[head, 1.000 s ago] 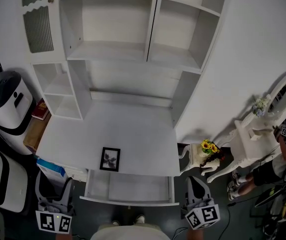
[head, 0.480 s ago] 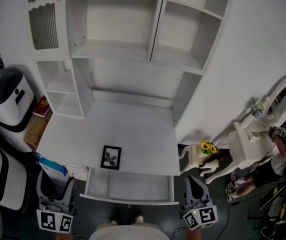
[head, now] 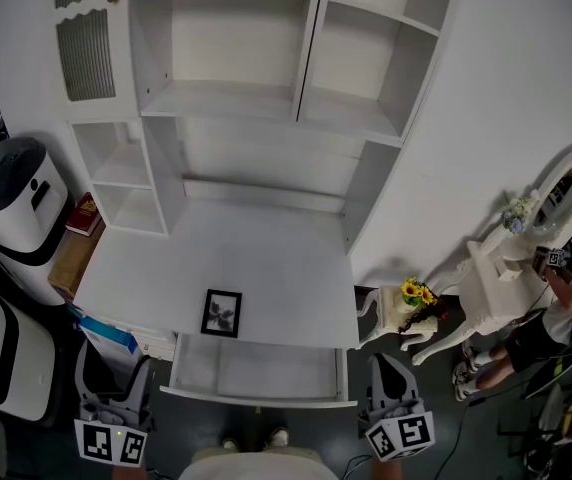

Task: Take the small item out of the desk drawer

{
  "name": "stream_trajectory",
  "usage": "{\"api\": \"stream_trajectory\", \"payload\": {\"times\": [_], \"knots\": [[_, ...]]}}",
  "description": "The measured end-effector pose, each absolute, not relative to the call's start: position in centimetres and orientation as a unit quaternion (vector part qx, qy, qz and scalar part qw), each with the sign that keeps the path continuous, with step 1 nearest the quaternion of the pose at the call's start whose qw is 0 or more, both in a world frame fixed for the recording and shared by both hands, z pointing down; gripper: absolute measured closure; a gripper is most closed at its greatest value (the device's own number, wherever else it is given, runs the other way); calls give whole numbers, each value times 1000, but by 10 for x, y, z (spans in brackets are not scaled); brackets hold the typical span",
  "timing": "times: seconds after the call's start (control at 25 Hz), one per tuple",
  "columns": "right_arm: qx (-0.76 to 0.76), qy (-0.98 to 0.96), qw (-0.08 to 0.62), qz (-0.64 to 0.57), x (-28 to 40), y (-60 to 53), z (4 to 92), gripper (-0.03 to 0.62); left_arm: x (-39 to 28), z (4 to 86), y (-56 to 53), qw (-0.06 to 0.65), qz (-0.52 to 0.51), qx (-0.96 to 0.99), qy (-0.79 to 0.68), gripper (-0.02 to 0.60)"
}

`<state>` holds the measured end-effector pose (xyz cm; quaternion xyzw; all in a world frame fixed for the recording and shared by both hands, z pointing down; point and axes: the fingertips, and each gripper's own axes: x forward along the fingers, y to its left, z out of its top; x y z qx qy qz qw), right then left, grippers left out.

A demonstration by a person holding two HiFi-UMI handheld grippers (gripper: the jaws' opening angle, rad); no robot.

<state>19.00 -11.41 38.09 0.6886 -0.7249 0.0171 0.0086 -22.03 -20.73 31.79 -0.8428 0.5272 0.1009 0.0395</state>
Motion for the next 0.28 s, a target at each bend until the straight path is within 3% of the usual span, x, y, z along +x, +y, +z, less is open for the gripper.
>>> {"api": "stream_trajectory", "payload": {"times": [0.28], "knots": [[687, -726, 8, 23, 191, -117, 385, 583, -216, 321, -210, 40, 92, -845, 525, 138]]}}
